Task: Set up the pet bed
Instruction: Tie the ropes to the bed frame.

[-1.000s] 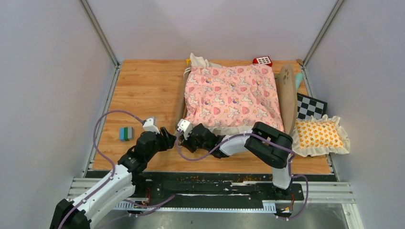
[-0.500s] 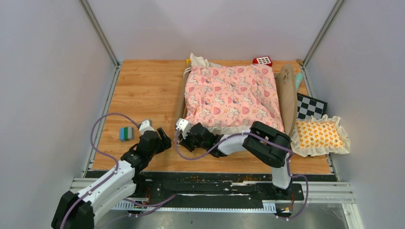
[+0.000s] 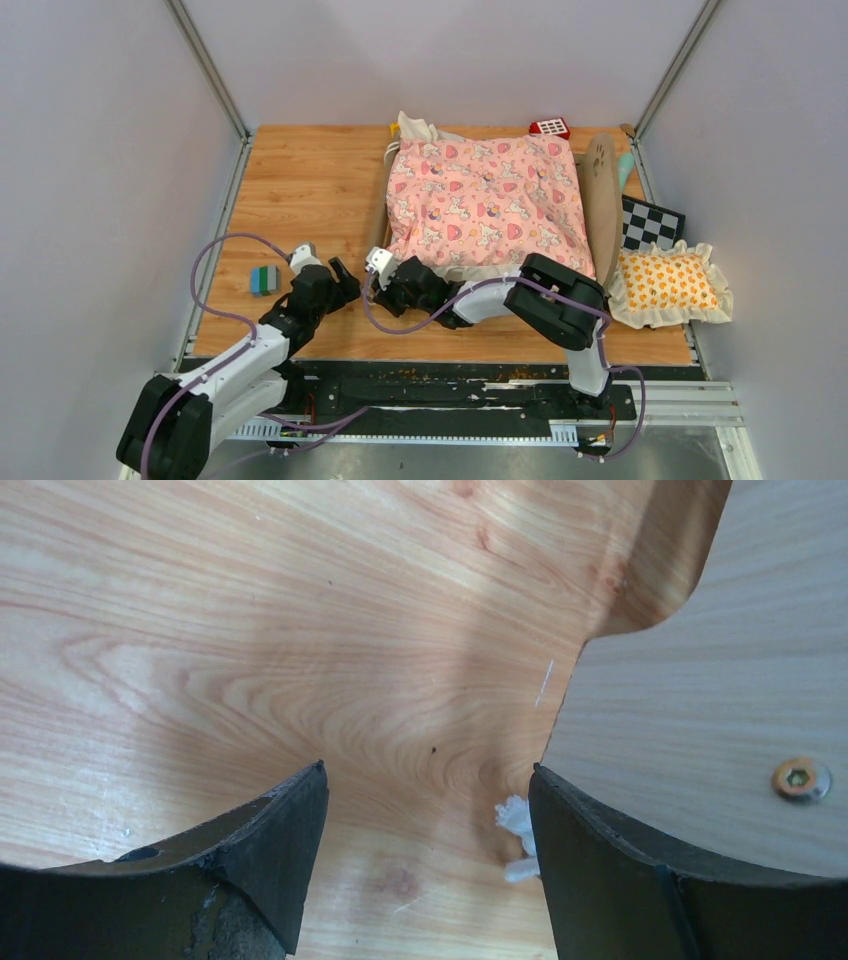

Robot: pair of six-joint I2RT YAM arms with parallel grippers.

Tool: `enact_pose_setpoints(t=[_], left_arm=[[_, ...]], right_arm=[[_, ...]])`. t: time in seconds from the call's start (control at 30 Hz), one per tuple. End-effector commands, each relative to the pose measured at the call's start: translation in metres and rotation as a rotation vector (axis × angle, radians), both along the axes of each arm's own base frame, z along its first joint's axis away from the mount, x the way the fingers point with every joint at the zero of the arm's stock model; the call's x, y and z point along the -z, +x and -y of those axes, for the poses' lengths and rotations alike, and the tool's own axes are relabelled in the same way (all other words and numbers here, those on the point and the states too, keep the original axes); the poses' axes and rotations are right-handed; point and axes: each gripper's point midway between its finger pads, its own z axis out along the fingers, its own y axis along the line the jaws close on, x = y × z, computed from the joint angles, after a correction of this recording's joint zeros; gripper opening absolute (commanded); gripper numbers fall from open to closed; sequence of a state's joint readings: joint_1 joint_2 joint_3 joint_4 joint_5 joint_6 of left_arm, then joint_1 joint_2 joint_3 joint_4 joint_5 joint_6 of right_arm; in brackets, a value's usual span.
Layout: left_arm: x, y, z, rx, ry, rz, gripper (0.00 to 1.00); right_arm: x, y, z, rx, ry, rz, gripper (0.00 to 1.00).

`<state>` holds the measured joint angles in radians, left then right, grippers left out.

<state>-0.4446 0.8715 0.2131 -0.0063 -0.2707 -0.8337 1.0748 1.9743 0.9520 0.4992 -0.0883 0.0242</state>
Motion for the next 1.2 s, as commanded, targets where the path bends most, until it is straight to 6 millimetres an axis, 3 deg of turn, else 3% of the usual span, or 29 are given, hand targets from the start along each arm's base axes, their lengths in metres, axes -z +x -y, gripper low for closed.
enact_pose_setpoints(t=[0.0,0.3,0.43,0.6,0.93,1.17], left_arm=[[-0.015,0.019,0.006,-0.024,-0.060,0.036,0.81],[-0.008,0.019,0.033,0.052,-0.159,-0.057,0.79],[-0.004,0.014,0.032,0.051,-0.160,-0.081,0.77],[-0.003,0.008,0.035,0.055,-0.186,-0.095,0.67],[0.006,0.010,0.036,0.038,-0.192,-0.130,0.71],[0.008,0.013,0.044,0.056,-0.223,-0.147,0.62]], right_arm=[[-0.011,0.006,-0.010,-0.005,0.035,0.020,0.00],[-0.010,0.013,-0.012,0.018,0.042,0.032,0.00],[-0.008,0.017,-0.014,0.035,0.050,0.035,0.00],[-0.008,0.023,-0.015,0.052,0.069,0.049,0.00],[-0.008,0.025,-0.016,0.059,0.099,0.071,0.00],[-0.012,0.024,-0.015,0.057,0.147,0.091,0.00]])
